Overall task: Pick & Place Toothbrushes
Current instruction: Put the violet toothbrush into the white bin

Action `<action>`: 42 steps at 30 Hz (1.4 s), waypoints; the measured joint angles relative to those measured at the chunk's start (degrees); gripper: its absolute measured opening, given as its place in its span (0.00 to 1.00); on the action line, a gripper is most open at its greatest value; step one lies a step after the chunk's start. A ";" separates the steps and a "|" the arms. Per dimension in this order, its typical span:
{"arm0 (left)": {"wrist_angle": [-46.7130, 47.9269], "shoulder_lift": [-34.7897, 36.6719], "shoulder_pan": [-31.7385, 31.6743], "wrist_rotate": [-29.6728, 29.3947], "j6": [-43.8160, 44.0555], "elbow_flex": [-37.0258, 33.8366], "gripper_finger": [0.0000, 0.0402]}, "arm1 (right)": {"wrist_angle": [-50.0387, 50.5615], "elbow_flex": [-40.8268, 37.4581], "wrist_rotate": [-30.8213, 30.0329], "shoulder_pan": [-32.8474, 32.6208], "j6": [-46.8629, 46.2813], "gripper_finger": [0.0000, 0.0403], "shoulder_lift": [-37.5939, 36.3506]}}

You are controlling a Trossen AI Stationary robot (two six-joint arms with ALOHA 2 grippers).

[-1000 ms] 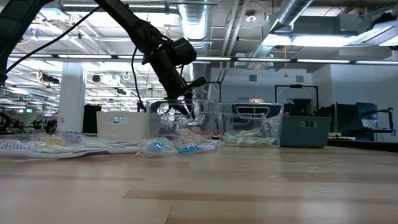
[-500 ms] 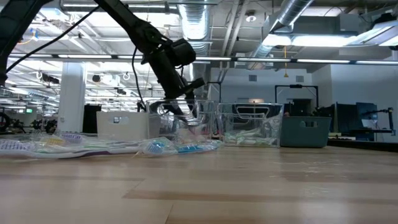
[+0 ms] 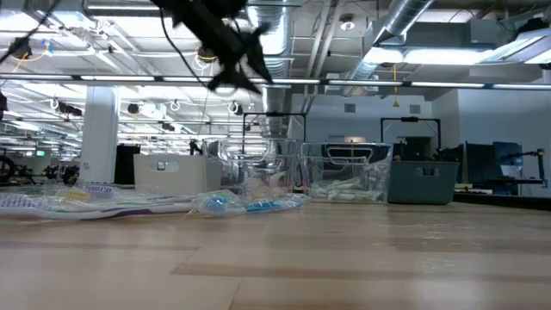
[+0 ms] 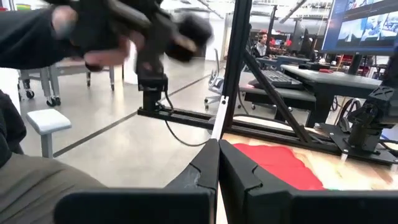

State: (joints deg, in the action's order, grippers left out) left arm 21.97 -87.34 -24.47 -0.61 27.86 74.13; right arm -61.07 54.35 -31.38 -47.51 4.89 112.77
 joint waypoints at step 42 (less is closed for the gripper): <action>-62.59 30.98 41.25 -9.21 -8.05 -49.54 0.39 | 31.29 -0.04 -0.19 24.66 -19.98 0.00 -25.86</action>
State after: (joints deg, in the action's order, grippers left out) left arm -40.62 -56.36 16.78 -9.81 19.81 24.58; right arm -29.78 54.30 -31.56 -22.84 -15.09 86.91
